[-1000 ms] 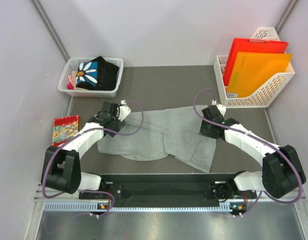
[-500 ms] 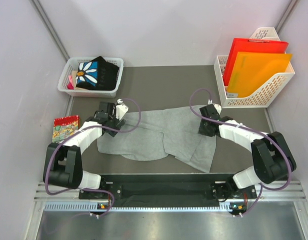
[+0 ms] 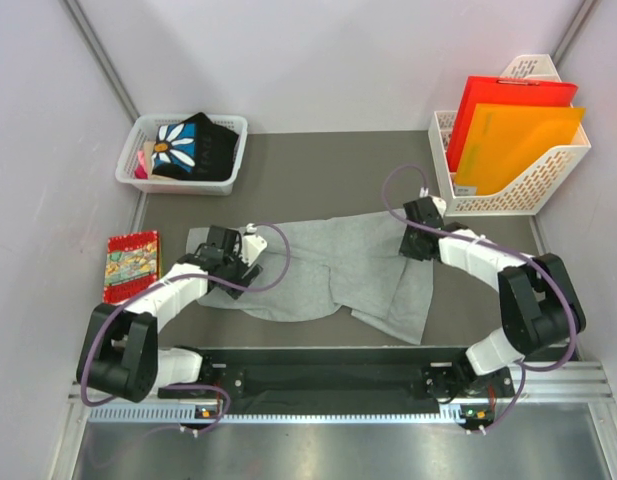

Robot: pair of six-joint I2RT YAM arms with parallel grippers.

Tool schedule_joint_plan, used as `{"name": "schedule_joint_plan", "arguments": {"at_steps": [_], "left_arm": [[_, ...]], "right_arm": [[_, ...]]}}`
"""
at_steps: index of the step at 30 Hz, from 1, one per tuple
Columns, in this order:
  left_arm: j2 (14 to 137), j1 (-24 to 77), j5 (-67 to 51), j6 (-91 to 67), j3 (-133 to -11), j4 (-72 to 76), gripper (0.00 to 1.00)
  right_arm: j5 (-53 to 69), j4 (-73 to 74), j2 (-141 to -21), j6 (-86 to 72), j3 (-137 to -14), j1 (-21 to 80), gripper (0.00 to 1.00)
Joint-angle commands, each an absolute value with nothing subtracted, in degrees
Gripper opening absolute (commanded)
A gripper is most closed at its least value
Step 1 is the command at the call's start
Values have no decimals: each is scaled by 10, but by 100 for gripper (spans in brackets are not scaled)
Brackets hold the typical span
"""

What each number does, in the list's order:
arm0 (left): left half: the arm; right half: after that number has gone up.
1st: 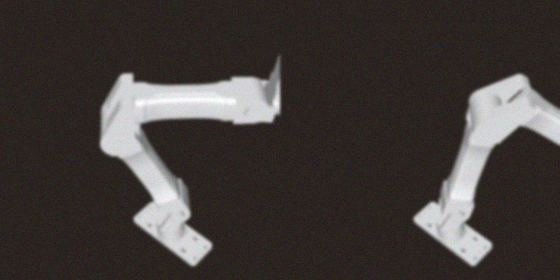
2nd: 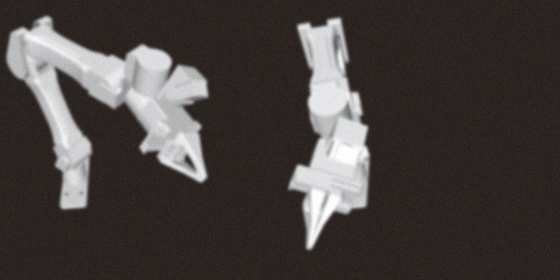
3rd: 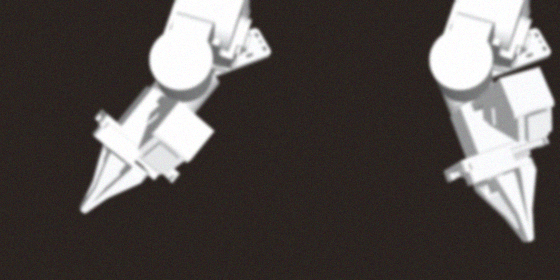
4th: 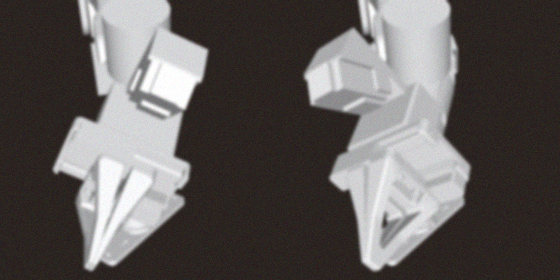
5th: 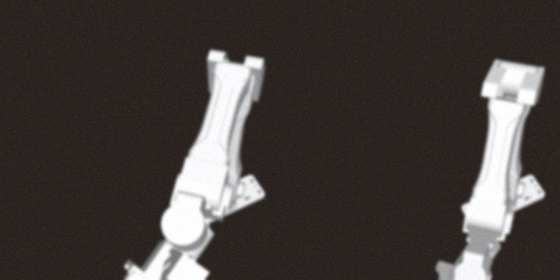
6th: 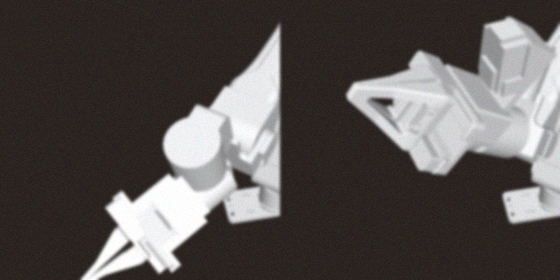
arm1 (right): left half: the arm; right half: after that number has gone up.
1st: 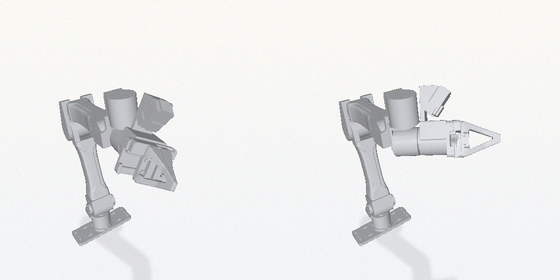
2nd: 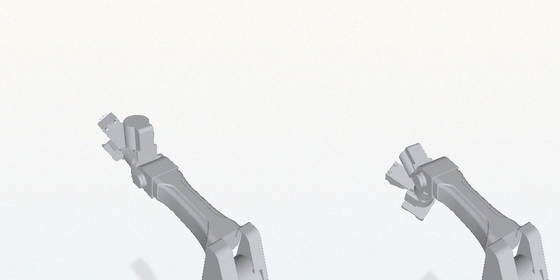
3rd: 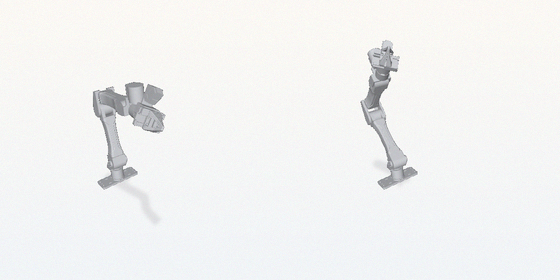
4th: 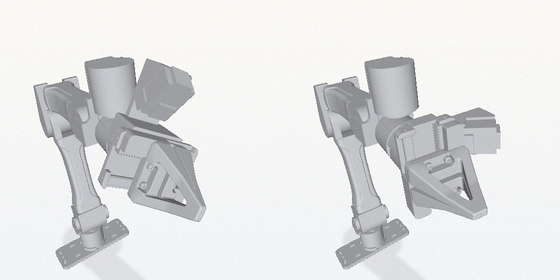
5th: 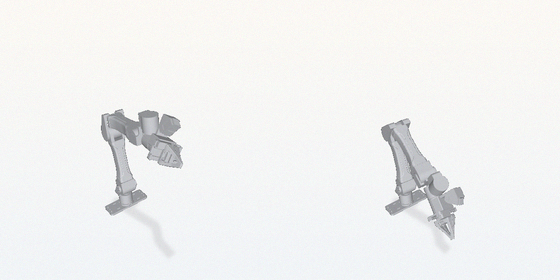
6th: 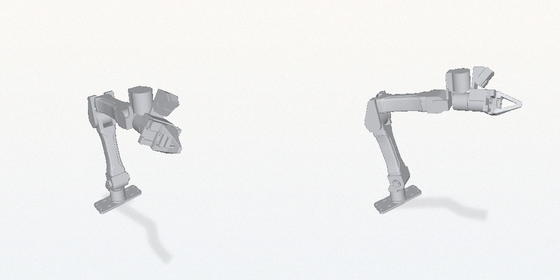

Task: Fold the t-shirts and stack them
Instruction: Flatten out the tshirt

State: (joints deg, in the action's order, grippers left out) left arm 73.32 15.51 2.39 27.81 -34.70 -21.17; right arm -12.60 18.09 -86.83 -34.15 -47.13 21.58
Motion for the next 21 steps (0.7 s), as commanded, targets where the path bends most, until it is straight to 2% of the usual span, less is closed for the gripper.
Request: {"name": "schedule_joint_plan", "arguments": {"at_steps": [1,10,21], "left_arm": [[736,161,20,280,-337,-229,78],[730,175,31,308,-345,-271,74],[701,170,76,369,-324,-307,68]], "right_arm": [[-140,167,-881,-325,-528,184,0],[-129,180,-939,-325,-609,165,0],[-121,192,-998,-326,-617,125,0]]}}
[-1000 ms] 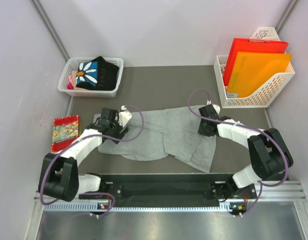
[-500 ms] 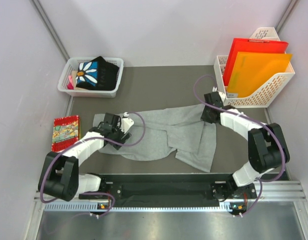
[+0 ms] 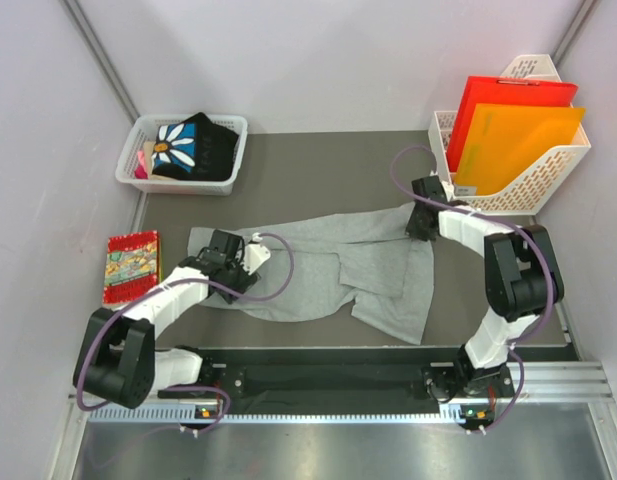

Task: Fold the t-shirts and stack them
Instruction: Flatten out the tshirt

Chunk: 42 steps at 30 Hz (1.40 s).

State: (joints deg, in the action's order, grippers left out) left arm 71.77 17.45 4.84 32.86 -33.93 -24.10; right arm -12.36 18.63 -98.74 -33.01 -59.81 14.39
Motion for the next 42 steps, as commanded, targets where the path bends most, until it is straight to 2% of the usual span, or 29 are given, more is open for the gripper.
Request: {"name": "schedule_joint_plan", "arguments": {"at_steps": [1,5,8,11,14,20,27,31,34,37,39,42], "left_arm": [[698,168,77,373,-328,-310,67],[687,139,76,396,-362,-339,65],[687,107,74,414,-389,-316,66],[719,87,69,404,-436,-273,69],[767,86,69,377,-487,-251,70],[850,85,85,351,-526,-201,70],[904,56,85,360,-518,-171,69],[937,36,85,362,-529,-164,68],[950,34,89,366,-532,-156,66],[962,34,86,365,-538,-154,61],[968,34,84,362,-542,-155,58],[977,34,82,364,-552,-159,45]], "right_arm": [[-113,194,-996,-331,-615,126,0],[-112,205,-967,-337,-592,127,4],[-111,207,-943,-330,-584,127,24],[-101,197,-928,-330,-582,127,31],[-96,196,-937,-330,-591,127,31],[-84,175,-952,-332,-584,127,22],[-67,155,-968,-334,-570,127,15],[-60,151,-968,-336,-566,127,16],[-64,152,-941,-334,-548,128,23],[-69,156,-883,-338,-512,128,42],[-64,160,-830,-339,-478,133,48],[-53,171,-765,-340,-434,143,50]]}}
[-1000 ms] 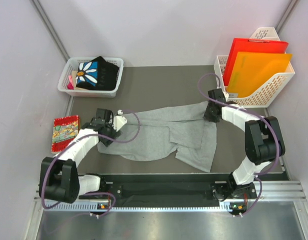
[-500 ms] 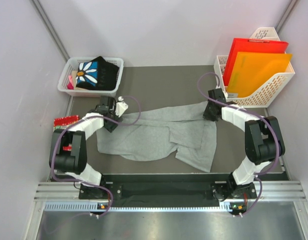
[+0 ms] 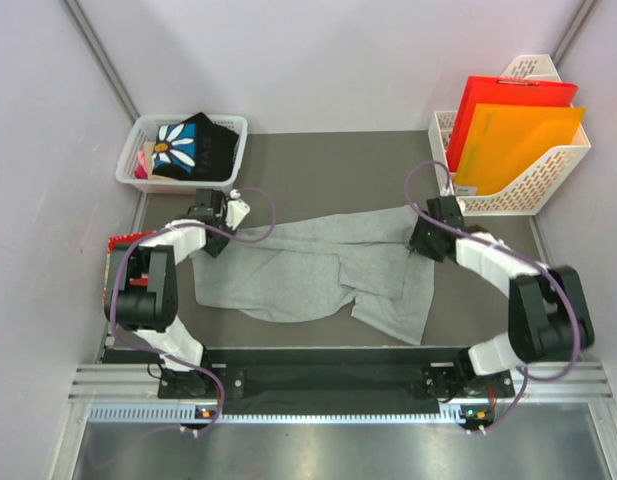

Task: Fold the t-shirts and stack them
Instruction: Flatten out the tshirt

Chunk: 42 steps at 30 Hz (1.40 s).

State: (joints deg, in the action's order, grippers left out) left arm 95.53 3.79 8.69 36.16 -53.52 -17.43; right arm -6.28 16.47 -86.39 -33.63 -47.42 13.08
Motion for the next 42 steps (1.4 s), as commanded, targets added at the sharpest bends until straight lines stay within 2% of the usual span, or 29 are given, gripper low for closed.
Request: {"name": "schedule_joint_plan", "arguments": {"at_steps": [1,4,5,13,25,38,42], "left_arm": [[980,34,83,365,-556,-160,38],[984,34,82,367,-559,-163,22],[984,34,82,369,-559,-164,21],[974,34,80,368,-555,-170,20],[953,34,80,374,-541,-172,19],[946,34,80,376,-526,-171,19],[943,34,83,378,-522,-171,19]], "right_arm": [[-50,176,-751,-340,-424,148,51],[-43,193,-708,-339,-380,169,52],[-38,193,-701,-341,-373,175,52],[-35,165,-720,-381,-322,246,52],[-44,168,-736,-404,-335,285,43],[-200,310,-648,-446,-374,389,45],[-175,284,-651,-454,-357,395,46]]}}
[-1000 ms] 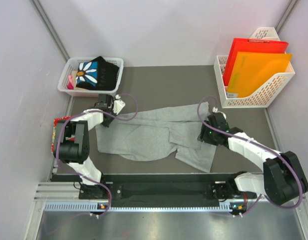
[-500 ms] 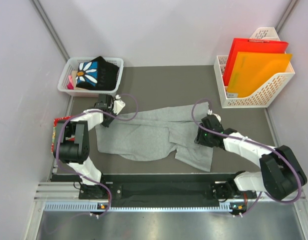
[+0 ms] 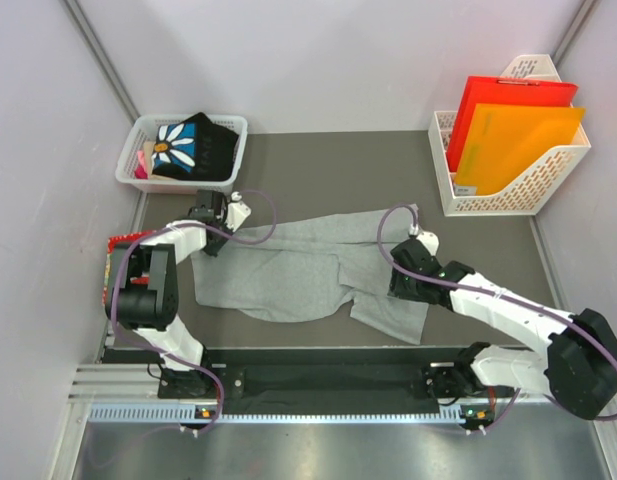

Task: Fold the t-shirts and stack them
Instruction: Flatten out the tshirt

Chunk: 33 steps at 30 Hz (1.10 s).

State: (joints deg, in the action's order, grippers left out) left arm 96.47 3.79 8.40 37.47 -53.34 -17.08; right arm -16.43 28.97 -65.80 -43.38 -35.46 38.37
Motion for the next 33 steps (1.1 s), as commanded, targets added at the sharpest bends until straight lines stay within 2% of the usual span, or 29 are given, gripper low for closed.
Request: {"name": "schedule_joint_plan", "arguments": {"at_steps": [1,9,15,26,33], "left_arm": [[944,34,83,379,-521,-170,19],[937,34,86,380,-521,-171,18],[933,34,84,380,-518,-172,18],[933,34,86,381,-505,-163,18],[930,34,88,383,-498,-160,17]], "right_arm": [[-171,277,-656,-456,-347,395,46],[-167,239,-706,-457,-350,395,44],[-156,218,-736,-460,-358,395,38],[-159,246,-703,-455,-379,396,34],[-160,238,-719,-454,-379,396,22]]}}
